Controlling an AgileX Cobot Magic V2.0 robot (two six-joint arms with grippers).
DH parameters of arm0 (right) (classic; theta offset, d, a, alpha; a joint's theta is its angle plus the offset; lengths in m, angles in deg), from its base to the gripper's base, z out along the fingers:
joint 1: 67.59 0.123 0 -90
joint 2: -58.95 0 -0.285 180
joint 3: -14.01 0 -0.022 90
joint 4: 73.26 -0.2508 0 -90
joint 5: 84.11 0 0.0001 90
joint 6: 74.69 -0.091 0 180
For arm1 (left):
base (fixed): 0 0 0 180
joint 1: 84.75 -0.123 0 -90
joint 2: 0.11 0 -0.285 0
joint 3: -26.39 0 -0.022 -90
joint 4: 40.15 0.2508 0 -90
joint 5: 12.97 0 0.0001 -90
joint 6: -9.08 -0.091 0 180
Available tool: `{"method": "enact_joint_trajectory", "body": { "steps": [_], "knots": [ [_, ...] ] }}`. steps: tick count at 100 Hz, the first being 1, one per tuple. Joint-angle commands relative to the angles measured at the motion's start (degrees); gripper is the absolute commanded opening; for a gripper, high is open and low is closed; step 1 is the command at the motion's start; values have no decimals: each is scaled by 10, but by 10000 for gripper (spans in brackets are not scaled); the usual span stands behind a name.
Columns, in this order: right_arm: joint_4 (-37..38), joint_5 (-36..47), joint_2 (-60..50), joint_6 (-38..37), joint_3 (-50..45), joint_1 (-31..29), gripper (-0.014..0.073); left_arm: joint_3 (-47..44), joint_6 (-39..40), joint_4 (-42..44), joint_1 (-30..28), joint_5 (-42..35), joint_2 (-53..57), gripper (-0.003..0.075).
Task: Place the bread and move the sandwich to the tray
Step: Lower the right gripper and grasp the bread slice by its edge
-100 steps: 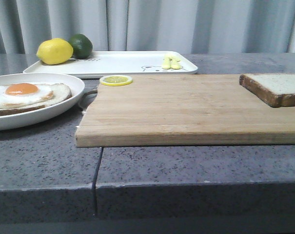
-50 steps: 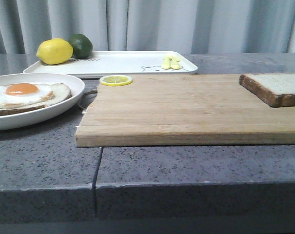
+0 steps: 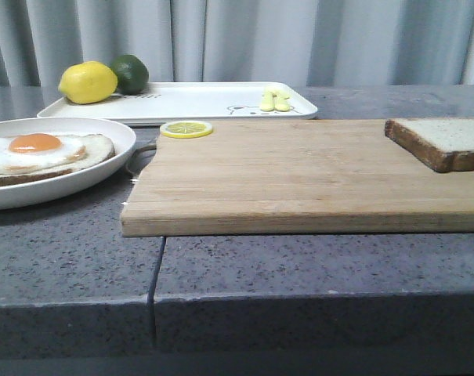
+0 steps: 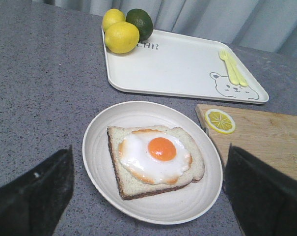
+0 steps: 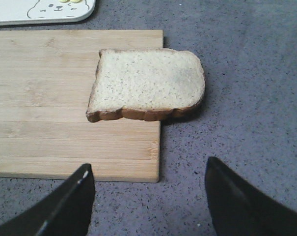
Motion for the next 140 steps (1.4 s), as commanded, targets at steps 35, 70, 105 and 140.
{"method": "enact_joint_trajectory", "body": {
  "steps": [35, 70, 105, 140],
  "knots": [
    [-46, 51, 9, 1, 21, -4, 491, 20, 0, -18, -1, -35, -8, 587],
    [-222, 128, 78, 159, 21, -87, 489, 20, 0, -18, -1, -35, -8, 587],
    [-478, 105, 218, 369, 21, -268, 489, 20, 0, -18, -1, -35, -8, 587],
    [-623, 96, 333, 477, 21, -319, 489, 20, 0, -18, -1, -35, -8, 587]
  ]
}}
